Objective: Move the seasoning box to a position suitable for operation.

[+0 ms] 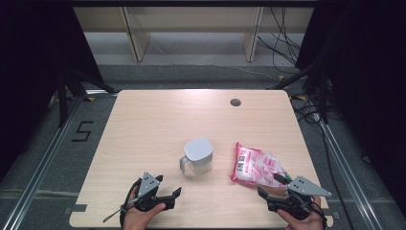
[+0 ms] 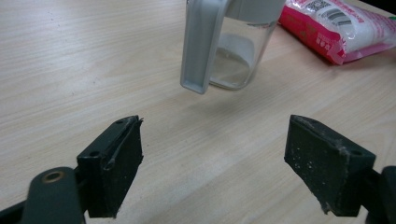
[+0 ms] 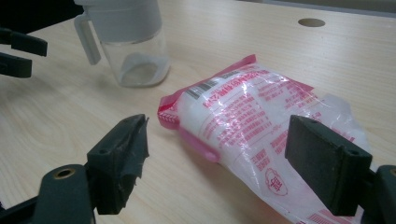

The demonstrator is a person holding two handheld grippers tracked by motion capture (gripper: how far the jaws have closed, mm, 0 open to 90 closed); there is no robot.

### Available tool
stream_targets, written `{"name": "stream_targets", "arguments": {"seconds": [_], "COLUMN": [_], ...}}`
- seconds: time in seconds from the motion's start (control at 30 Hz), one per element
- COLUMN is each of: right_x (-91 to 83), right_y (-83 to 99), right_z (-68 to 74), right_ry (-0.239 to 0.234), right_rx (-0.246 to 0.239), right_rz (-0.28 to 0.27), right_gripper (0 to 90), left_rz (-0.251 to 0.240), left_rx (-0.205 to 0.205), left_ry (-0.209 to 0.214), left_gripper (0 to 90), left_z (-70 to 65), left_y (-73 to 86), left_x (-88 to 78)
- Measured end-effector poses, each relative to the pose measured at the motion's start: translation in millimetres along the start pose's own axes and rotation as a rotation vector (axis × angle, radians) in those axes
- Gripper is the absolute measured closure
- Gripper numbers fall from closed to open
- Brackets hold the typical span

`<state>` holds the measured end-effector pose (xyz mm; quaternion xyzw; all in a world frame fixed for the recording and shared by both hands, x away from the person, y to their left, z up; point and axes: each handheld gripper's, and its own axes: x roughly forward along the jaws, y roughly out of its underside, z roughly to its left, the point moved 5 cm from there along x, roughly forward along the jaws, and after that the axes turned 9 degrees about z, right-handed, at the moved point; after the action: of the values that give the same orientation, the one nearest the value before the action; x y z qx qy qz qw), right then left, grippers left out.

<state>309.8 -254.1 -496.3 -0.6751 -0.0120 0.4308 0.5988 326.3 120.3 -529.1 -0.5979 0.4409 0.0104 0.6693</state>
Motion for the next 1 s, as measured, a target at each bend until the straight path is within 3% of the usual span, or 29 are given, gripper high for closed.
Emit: {"name": "stream_targets", "arguments": {"seconds": [0.13, 0.2, 0.23, 0.27, 0.33, 0.37, 0.4, 0.43, 0.47, 0.63, 0.67, 0.73, 0.8, 0.83, 0.87, 0.9, 1.0], "right_x": [0.5, -0.2, 0.3, 1.0, 1.1, 0.3, 1.2, 0.6, 0.6, 1.1, 0.7, 0.6, 0.6, 1.1, 1.5, 2.0, 2.2], "right_y": [-1.1, -0.6, -0.8, -0.9, -0.8, -1.1, -1.1, -0.7, 0.3, 0.1, 0.2, 0.1, 0.1, -0.4, -0.4, -0.5, -0.4], "right_z": [0.2, 0.6, 0.6, 1.5, 1.6, -1.0, 0.9, 1.0, 2.5, 3.3, 3.8, 2.1, 2.5, 1.7, 0.9, 0.9, 3.6], "right_ry": [-0.01, -0.007, -0.002, -0.007, -0.009, 0.005, -0.012, -0.008, -0.019, -0.02, -0.023, -0.019, -0.016, -0.017, -0.012, -0.008, -0.019], "right_rx": [0.014, 0.016, 0.014, 0.022, 0.023, -0.003, 0.016, 0.019, 0.03, 0.028, 0.033, 0.021, 0.026, 0.009, -0.009, -0.011, -0.001], "right_rz": [-0.024, -0.014, -0.022, -0.029, -0.029, -0.026, -0.031, -0.023, -0.009, -0.007, -0.005, -0.008, -0.014, -0.019, -0.021, -0.021, -0.016], "right_gripper": [21.7, 21.6, 21.6, 21.6, 21.6, 21.6, 21.6, 21.6, 21.6, 21.6, 21.6, 21.6, 21.6, 21.6, 21.5, 21.5, 21.3], "left_rz": [0.005, 0.009, 0.002, -0.004, 0.004, -0.011, 0.008, 0.011, -0.003, -0.002, -0.022, -0.015, -0.024, -0.026, -0.037, -0.038, -0.052], "left_rx": [0.005, -0.015, 0.004, -0.015, 0.003, -0.02, -0.02, 0.015, -0.002, -0.015, -0.019, -0.017, 0.023, 0.004, 0.017, 0.032, 0.021], "left_ry": [0.0, 0.004, 0.004, 0.007, -0.002, 0.011, 0.001, 0.0, 0.022, 0.023, 0.028, 0.02, 0.031, 0.03, 0.037, 0.032, 0.029], "left_gripper": [18.1, 18.1, 18.1, 18.1, 18.1, 18.1, 18.1, 18.1, 18.2, 18.6, 18.6, 19.6, 21.6, 22.2, 23.2, 23.8, 28.9], "left_z": [0.4, -0.8, 0.0, -1.5, -0.5, -1.8, -1.6, 0.1, -1.6, -4.3, -5.2, -6.0, -5.7, -8.0, -9.2, -8.4, -10.1], "left_y": [1.0, 1.7, 0.7, 0.5, -0.2, -0.6, 0.2, -0.7, -2.1, -5.8, -8.9, -12.0, -17.6, -19.6, -25.8, -29.6, -36.6], "left_x": [1.2, 1.6, 1.8, 2.1, 1.0, 2.7, 2.0, 2.3, 4.2, 5.4, 7.3, 7.6, 9.1, 9.8, 12.0, 12.2, 12.0]}}
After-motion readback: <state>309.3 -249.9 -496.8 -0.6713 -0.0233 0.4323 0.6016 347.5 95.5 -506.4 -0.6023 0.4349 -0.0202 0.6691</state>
